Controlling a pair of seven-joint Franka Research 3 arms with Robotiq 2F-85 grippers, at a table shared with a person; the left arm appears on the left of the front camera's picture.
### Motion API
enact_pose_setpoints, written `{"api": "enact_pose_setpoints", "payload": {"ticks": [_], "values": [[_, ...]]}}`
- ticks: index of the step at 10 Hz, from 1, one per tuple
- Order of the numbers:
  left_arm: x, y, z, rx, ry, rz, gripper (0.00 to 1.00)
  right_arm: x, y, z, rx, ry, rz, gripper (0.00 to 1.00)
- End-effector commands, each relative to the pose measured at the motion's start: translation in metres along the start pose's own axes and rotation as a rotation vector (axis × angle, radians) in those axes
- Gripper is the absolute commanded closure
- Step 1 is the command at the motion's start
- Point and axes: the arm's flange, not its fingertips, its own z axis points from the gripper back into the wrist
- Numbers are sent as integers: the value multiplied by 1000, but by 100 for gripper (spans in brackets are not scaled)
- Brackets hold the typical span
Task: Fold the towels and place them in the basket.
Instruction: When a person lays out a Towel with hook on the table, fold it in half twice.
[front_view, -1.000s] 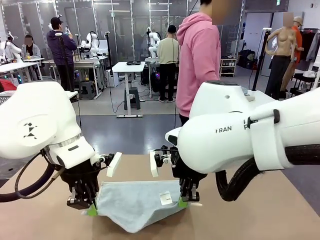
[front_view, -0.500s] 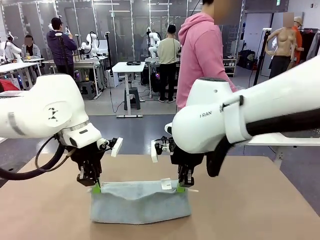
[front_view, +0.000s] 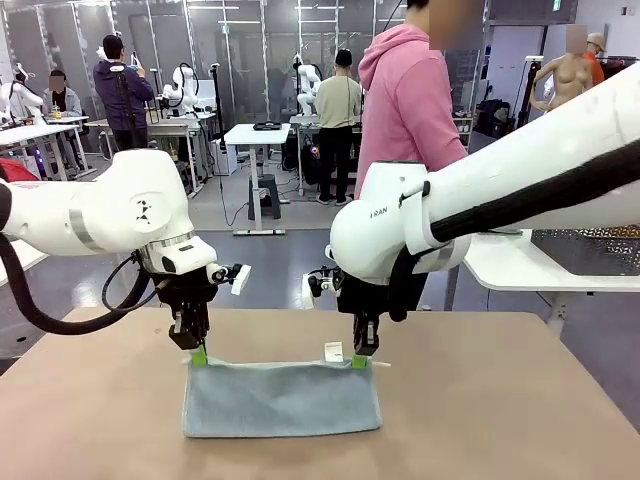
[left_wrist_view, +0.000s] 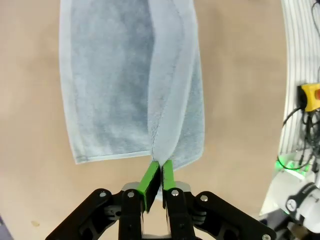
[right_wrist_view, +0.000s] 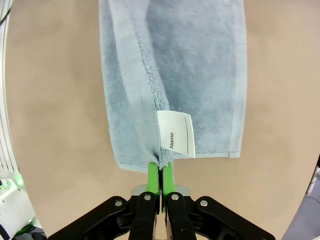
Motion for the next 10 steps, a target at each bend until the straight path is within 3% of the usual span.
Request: {"api": "enact_pose_setpoints", "payload": {"ticks": [1,5,9,10], "values": [[1,29,2,-44,17,-5,100,4,-26,-2,28,25,6,100],[6,48,-8,-59,39,-13,100,2,-46,-15,9,10,-21,100],[8,61,-19,-44,41,88,100,3,-58,-26,-45,24,-69,100],[8,65,-21,-36,33,127,100,2,-62,-26,-56,14,-81,83]]}}
